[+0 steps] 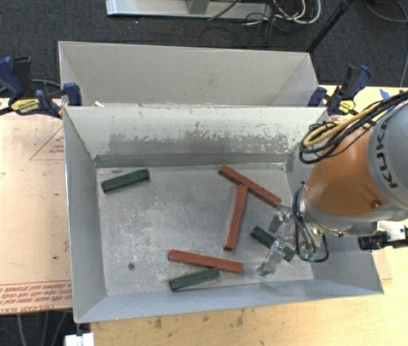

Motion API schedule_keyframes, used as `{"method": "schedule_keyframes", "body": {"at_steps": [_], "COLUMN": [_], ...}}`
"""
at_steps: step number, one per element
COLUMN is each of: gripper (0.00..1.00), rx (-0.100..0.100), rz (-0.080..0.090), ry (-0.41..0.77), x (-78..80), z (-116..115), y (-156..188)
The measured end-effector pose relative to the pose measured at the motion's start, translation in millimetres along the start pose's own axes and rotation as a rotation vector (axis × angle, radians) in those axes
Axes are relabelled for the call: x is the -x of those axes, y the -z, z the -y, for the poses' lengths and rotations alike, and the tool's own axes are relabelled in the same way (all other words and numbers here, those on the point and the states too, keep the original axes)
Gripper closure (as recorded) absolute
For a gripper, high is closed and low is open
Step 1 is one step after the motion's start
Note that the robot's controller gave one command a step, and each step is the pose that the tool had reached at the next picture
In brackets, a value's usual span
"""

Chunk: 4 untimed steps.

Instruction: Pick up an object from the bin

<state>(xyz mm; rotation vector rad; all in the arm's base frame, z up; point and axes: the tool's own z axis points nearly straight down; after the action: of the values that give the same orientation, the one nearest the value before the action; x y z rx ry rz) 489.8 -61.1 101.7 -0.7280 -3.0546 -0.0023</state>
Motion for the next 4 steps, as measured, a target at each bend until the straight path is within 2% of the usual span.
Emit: {"method": "schedule_keyframes", "body": {"at_steps": [1,2,3,4], "gripper": [0.0,0.0,1.0,1.0], "rx": [-0.001,-0.001,-0.001,-0.001], "rz": [-0.001,0.001,0.002,0.002], "ry": [-0.285,-0.282,-0.282,-0.279], "x": [12.2,12.1,12.6,12.9], "z": [9.1,8.7,8.7,8.5], "y": [-32.7,-33.0,-32.1,-30.4]}}
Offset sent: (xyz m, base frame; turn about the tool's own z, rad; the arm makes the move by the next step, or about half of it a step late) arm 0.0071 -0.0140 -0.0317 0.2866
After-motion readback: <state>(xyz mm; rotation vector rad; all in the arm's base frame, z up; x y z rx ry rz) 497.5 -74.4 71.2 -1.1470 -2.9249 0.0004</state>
